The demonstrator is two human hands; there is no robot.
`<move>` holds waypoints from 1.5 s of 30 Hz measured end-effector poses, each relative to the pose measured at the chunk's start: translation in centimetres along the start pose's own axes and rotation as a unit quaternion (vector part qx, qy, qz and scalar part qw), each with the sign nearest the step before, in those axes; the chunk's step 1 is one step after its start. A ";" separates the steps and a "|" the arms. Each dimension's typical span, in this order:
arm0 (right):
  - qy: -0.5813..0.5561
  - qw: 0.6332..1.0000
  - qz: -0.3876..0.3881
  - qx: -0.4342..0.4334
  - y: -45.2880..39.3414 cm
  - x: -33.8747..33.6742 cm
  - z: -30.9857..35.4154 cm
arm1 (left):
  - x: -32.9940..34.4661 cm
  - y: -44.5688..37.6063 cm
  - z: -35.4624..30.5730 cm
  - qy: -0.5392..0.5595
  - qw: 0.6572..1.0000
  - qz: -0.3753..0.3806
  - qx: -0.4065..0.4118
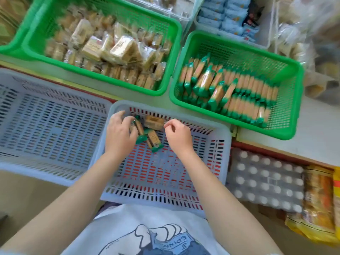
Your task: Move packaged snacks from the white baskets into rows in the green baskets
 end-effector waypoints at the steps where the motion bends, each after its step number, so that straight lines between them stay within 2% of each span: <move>1: 0.024 0.999 0.039 0.029 -0.1 2.1 -0.8 | 0.1 1.0 2.6 -0.019 0.998 0.009 -0.052; 3: 0.068 0.990 0.076 0.093 -0.5 5.5 -2.8 | 0.5 2.8 6.8 -0.015 0.989 0.034 -0.143; 6: 0.127 0.975 0.076 0.165 -1.2 9.1 -5.7 | 1.4 4.9 10.5 0.115 0.959 0.073 -0.250; 10: 0.228 0.954 0.075 0.179 -0.9 11.7 -6.9 | 1.5 5.9 11.4 0.186 0.946 0.100 -0.245; 13: 0.256 0.948 0.050 0.184 -0.4 11.7 -6.4 | 1.2 5.6 11.2 0.208 0.945 0.117 -0.223; 20: 0.095 0.962 -0.030 0.253 3.9 11.4 -6.4 | 1.7 5.3 11.8 0.218 0.940 0.156 -0.212; 23: 0.039 0.976 -0.004 0.213 4.0 12.5 -4.1 | 1.7 5.5 11.9 0.245 0.932 0.161 -0.213; 26: 0.048 0.984 -0.002 0.173 1.5 13.8 -1.7 | 1.3 5.4 12.1 0.255 0.930 0.160 -0.210; 33: -0.038 0.957 0.046 0.283 -1.7 16.2 -1.9 | 1.2 5.2 12.0 0.292 0.917 0.179 -0.202; 41: -0.150 0.942 0.095 0.283 -1.2 17.8 -2.0 | 1.1 4.9 11.8 0.289 0.922 0.159 -0.202; 45: -0.246 0.916 0.094 0.303 -0.8 17.0 -1.9 | 0.7 3.9 10.7 0.266 0.931 0.156 -0.193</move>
Point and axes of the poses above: each hand's wrist, its own y-axis away from the middle knuckle, its own x-axis out of the palm, z = x × y, the point moved 7 cm from there along -y, towards the middle knuckle
